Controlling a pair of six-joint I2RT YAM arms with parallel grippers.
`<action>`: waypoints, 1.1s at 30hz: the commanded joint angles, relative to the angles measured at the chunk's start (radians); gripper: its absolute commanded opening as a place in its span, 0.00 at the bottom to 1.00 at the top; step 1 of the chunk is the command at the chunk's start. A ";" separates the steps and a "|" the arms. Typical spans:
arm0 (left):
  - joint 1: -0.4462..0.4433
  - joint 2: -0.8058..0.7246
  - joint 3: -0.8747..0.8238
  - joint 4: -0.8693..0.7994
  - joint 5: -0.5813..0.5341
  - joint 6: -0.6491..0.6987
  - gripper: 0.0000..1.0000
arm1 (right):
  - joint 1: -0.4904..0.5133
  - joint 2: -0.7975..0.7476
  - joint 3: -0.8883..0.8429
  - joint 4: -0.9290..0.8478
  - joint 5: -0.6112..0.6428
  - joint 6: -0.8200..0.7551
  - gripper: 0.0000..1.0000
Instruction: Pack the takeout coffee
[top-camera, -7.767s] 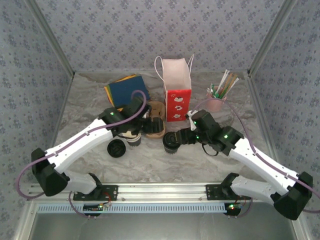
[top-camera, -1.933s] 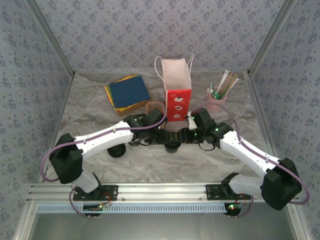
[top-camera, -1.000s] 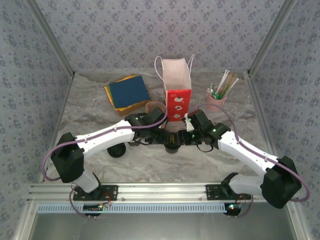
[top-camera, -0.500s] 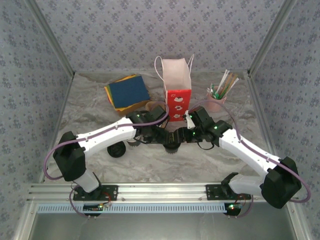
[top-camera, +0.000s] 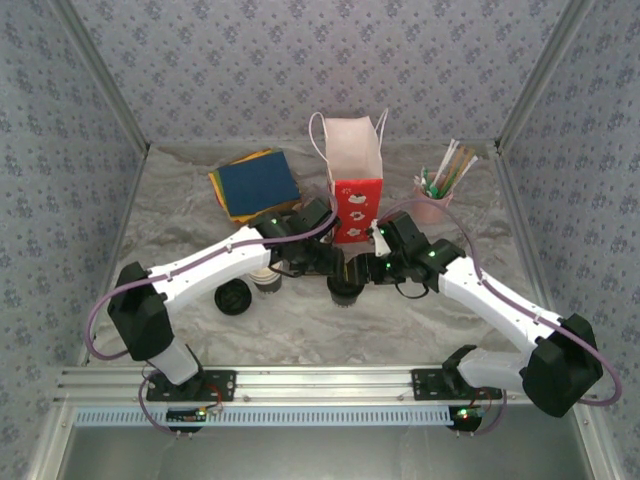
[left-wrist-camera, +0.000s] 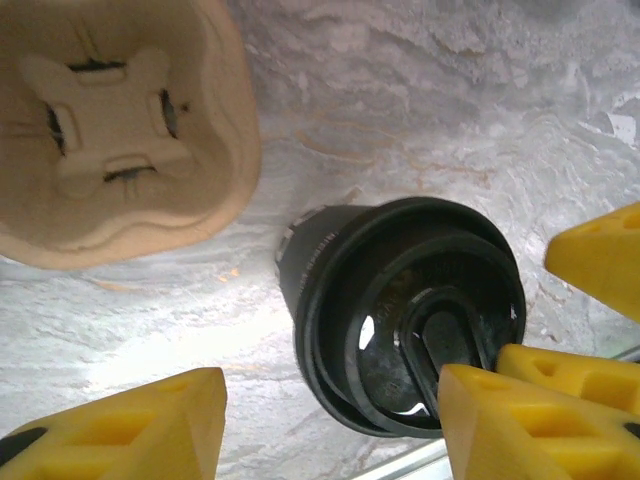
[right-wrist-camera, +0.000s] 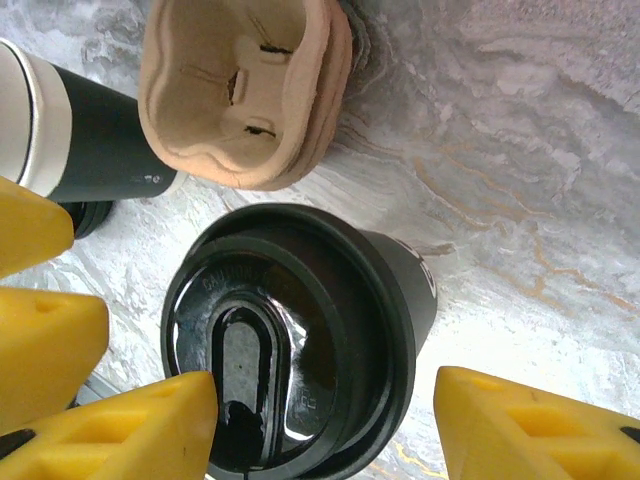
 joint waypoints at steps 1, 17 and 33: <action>0.033 -0.074 0.026 -0.056 -0.053 0.012 0.64 | -0.008 0.020 0.057 -0.020 0.029 -0.016 0.63; 0.104 -0.219 -0.063 -0.077 -0.100 0.001 0.72 | 0.001 0.214 0.157 0.011 -0.024 -0.040 0.66; 0.113 -0.217 -0.081 -0.066 -0.087 0.000 0.72 | 0.050 0.209 0.126 0.007 -0.034 -0.003 0.66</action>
